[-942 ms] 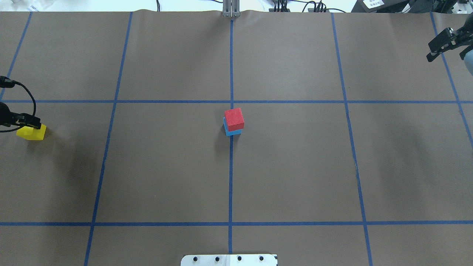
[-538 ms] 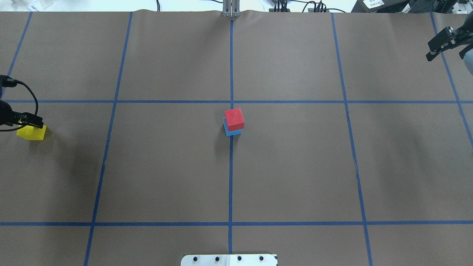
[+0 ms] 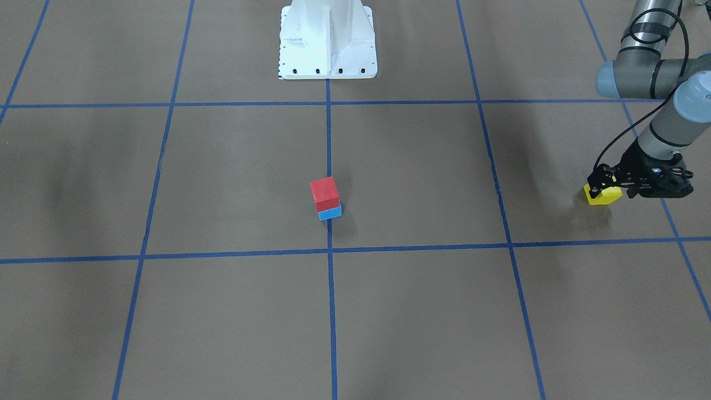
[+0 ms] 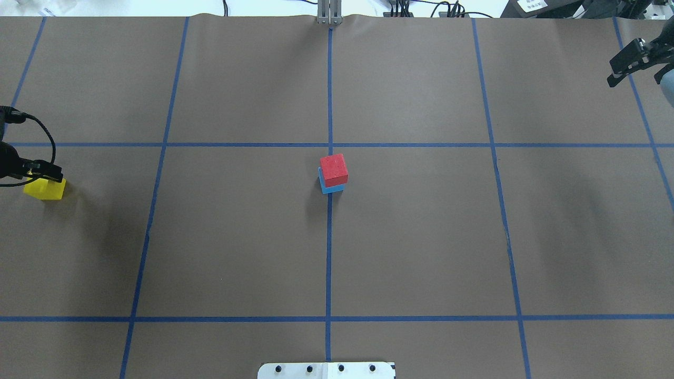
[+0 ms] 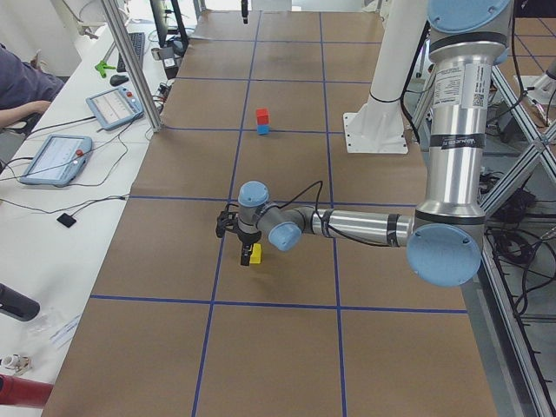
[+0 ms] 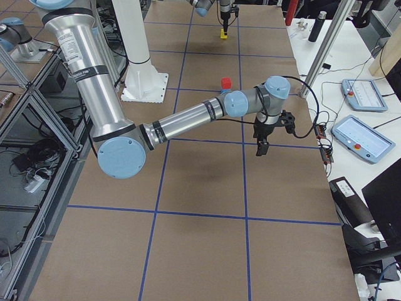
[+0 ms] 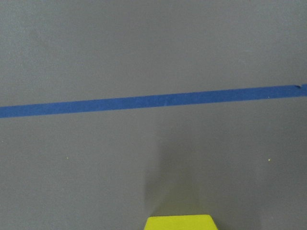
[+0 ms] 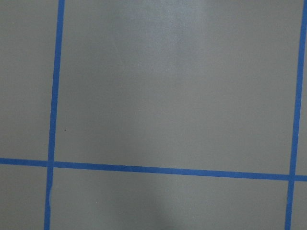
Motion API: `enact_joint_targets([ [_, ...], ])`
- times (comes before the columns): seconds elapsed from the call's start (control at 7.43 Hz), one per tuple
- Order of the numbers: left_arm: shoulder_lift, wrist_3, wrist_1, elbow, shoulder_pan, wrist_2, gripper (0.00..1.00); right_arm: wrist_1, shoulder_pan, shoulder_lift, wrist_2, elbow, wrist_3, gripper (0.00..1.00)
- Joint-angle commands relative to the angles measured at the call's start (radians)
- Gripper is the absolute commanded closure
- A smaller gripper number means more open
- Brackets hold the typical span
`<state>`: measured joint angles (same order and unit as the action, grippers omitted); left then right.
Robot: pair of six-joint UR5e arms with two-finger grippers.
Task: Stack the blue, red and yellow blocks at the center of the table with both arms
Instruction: 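Lower the left gripper onto the yellow cube and close it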
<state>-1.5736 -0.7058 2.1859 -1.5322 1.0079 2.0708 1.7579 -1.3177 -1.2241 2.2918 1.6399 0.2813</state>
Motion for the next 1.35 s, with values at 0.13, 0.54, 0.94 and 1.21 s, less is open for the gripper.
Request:
enact_joint_targets([
  [0.13,0.001,-0.001,0.000,0.003,0.000,0.000,0.09,0.000,0.000,-0.001,0.000,-0.002,-0.001,0.00],
  [0.54,0.003,-0.003,0.000,0.001,-0.003,0.000,0.39,0.000,0.000,-0.002,-0.002,-0.002,-0.001,0.00],
  [0.94,0.020,-0.003,-0.018,-0.099,-0.002,0.023,1.00,0.000,0.000,0.000,-0.002,-0.002,0.001,0.00],
  [1.21,0.008,-0.003,-0.129,-0.187,0.009,0.060,1.00,0.000,0.000,0.000,-0.002,-0.002,0.001,0.00],
])
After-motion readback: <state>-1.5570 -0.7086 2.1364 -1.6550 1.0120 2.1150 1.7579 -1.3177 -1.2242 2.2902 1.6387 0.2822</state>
